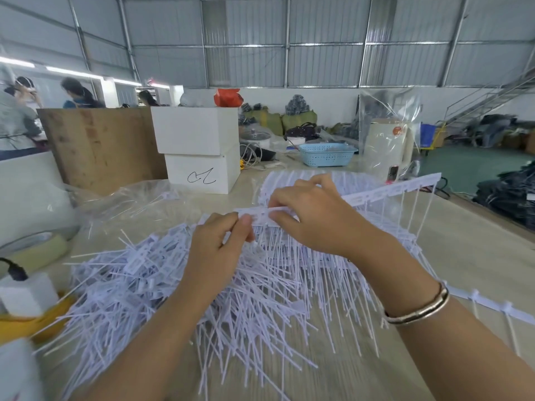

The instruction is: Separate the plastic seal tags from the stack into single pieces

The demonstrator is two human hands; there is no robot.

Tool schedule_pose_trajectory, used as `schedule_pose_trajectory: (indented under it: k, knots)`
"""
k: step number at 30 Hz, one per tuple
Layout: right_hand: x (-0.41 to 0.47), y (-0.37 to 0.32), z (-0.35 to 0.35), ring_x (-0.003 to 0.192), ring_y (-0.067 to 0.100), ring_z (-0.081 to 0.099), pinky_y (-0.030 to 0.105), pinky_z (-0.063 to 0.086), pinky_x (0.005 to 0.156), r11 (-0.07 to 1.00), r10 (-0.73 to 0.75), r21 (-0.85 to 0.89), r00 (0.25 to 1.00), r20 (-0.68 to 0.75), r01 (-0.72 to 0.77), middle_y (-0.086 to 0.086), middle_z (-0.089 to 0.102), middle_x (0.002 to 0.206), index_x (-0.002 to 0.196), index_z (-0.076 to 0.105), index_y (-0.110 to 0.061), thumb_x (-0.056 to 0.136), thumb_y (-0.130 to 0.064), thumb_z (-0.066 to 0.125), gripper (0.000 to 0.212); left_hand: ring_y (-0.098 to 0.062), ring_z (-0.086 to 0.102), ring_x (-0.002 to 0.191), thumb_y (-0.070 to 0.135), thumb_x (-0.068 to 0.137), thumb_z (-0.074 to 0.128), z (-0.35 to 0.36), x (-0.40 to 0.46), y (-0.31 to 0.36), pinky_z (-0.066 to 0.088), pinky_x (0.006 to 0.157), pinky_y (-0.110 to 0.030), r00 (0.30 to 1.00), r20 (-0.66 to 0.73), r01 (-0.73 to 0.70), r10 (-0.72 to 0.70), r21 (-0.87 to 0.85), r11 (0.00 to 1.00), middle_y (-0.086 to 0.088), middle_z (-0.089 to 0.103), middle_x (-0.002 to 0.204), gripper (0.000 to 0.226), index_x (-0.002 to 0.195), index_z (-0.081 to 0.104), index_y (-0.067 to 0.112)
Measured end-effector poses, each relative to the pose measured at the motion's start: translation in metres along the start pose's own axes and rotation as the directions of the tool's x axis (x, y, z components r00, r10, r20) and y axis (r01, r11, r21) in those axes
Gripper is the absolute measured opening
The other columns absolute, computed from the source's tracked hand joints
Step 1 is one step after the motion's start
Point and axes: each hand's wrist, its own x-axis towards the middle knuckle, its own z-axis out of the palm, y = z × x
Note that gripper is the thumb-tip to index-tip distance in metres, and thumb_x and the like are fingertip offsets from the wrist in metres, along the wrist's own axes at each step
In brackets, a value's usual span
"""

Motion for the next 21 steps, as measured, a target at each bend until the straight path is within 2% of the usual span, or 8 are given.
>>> schedule_pose_trajectory:
  k: [4,7,9,13,16,17,19,21]
  knots:
    - [0.003,-0.003,0.007,0.082,0.006,0.04,0.033,0.021,0.092,0.999,-0.004,0.035,0.997,0.078,0.002,-0.012,0.056,0.084,0.091,0.062,-0.021,0.099,-0.035,0.042,0.025,-0.004,0.052,0.063,0.059,0.085,0.046,-0.001,0.001,0.001,0.035,0.056,-0.018,1.0,0.0,-0.004,0.004,-0.004,1.0,0.006,0.061,0.07,0.041,0.071,0.062,0.024]
    - [0.003,-0.005,0.009,0.081,0.005,0.042,0.034,0.022,0.092,0.997,-0.005,0.08,0.996,0.087,-0.002,-0.009,0.061,0.088,0.092,0.064,-0.022,0.098,-0.036,0.043,0.025,0.005,0.046,0.047,0.047,0.093,0.05,0.001,-0.001,0.004,0.033,0.051,-0.008,1.0,-0.01,-0.007,0.007,-0.008,1.0,0.02,0.052,0.053,0.039,0.059,0.058,0.028]
    - [0.003,-0.004,0.01,0.081,0.005,0.044,0.034,0.022,0.092,0.994,-0.007,0.11,0.996,0.085,-0.003,-0.008,0.063,0.088,0.092,0.065,-0.023,0.096,-0.038,0.046,0.025,0.001,0.043,0.043,0.048,0.089,0.048,0.003,-0.001,0.005,0.032,0.049,-0.008,0.998,0.002,0.056,-0.056,-0.076,0.996,0.02,0.051,0.05,0.04,0.057,0.06,0.027]
    - [0.005,-0.004,0.013,0.077,0.009,0.046,0.034,0.023,0.091,0.994,0.002,0.112,0.998,0.056,-0.008,-0.004,0.064,0.082,0.088,0.068,-0.015,0.095,-0.039,0.049,0.031,-0.008,0.042,0.045,0.053,0.086,0.047,0.002,0.0,0.003,0.036,0.05,-0.011,0.992,0.036,0.125,-0.12,-0.166,0.978,-0.007,0.058,0.059,0.045,0.059,0.063,0.02]
    - [0.005,-0.003,0.017,0.074,0.006,0.041,0.033,0.021,0.091,0.992,0.004,0.124,1.0,0.01,-0.006,-0.008,0.062,0.077,0.086,0.069,-0.018,0.093,-0.038,0.053,0.026,-0.016,0.043,0.052,0.053,0.084,0.044,0.002,0.001,0.002,0.034,0.05,-0.01,0.982,0.068,0.186,-0.176,-0.197,0.963,-0.027,0.052,0.065,0.049,0.055,0.063,0.018]
    - [0.004,-0.003,0.019,0.074,0.005,0.04,0.033,0.021,0.091,0.99,0.008,0.144,1.0,-0.02,-0.005,-0.009,0.062,0.076,0.086,0.07,-0.02,0.092,-0.038,0.056,0.023,-0.017,0.044,0.056,0.053,0.084,0.045,0.002,0.001,0.002,0.035,0.052,-0.008,0.978,0.07,0.209,-0.199,-0.207,0.956,-0.028,0.05,0.067,0.05,0.054,0.063,0.017]
    - [0.004,-0.004,0.021,0.076,0.008,0.045,0.033,0.021,0.09,0.982,0.01,0.187,0.996,-0.089,0.006,-0.009,0.065,0.076,0.085,0.073,-0.022,0.09,-0.036,0.06,0.019,-0.009,0.047,0.059,0.05,0.087,0.045,0.002,0.001,0.002,0.036,0.055,-0.005,0.969,0.068,0.248,-0.239,-0.238,0.939,-0.013,0.053,0.062,0.051,0.053,0.063,0.015]
    - [0.004,-0.005,0.025,0.077,0.012,0.051,0.033,0.02,0.088,0.982,0.008,0.19,0.99,-0.139,0.019,-0.006,0.068,0.076,0.083,0.074,-0.022,0.089,-0.034,0.062,0.018,-0.001,0.048,0.06,0.043,0.092,0.046,0.004,0.002,0.001,0.038,0.065,-0.012,0.956,0.073,0.292,-0.282,-0.276,0.916,0.009,0.055,0.058,0.052,0.053,0.063,0.015]
